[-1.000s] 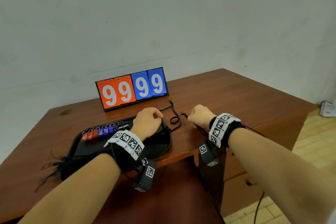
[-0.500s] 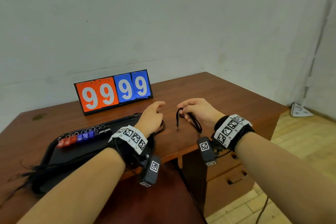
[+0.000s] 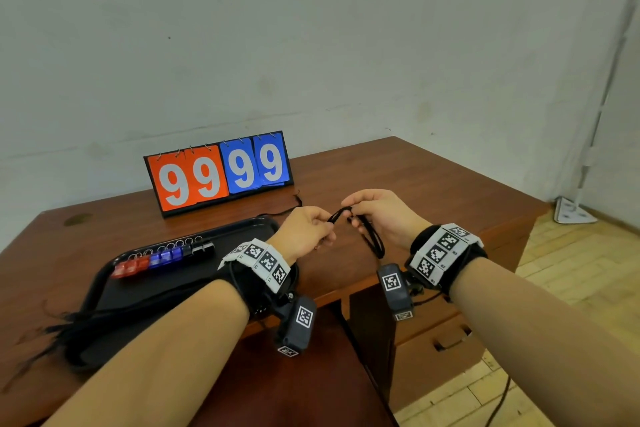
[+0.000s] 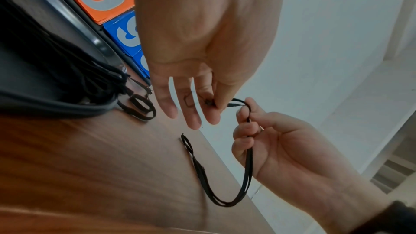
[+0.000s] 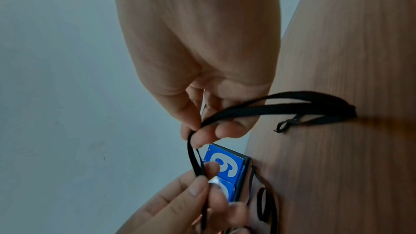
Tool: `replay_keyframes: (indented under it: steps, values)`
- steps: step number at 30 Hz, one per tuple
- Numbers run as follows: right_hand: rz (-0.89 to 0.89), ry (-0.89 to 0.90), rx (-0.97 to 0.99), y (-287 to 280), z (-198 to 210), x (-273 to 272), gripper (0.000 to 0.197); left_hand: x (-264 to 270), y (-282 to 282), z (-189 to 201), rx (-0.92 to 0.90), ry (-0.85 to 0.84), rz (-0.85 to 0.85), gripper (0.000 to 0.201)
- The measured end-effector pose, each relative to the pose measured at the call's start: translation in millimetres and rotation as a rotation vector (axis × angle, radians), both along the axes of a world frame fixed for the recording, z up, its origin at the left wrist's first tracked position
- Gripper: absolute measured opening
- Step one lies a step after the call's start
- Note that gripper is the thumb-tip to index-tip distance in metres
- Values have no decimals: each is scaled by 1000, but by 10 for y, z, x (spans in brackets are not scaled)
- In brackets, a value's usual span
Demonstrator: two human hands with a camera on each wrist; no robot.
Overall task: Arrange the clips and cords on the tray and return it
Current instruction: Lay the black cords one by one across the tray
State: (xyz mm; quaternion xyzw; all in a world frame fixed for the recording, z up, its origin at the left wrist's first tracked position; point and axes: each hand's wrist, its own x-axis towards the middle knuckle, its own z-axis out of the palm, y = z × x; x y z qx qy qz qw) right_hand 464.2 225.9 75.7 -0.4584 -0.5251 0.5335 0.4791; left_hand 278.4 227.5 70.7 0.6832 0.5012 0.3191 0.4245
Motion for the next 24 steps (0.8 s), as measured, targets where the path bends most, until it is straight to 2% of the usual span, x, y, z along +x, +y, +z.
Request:
replay_keyframes:
  steps: [2,5,7,9,16,24]
  values:
    - [-36,-121,12,-1,-22,-5,22,-32,-5,11,5,-7,37,15]
    - [-75,-407,68,13,-53,-21,27,-70,-23,62,30,24,63,11]
    - [-64,-504,127,-1,-40,-73,25,-85,-57,107,58,70,60,9]
    - [11,-463,167,-44,-6,-183,18,-104,-99,148,84,86,47,8]
    - [184,-396,158,-178,113,-488,26,-330,-203,207,181,45,93,6]
    - [152,-482,181,-283,271,-742,20,-869,-329,314,224,-41,245,8]
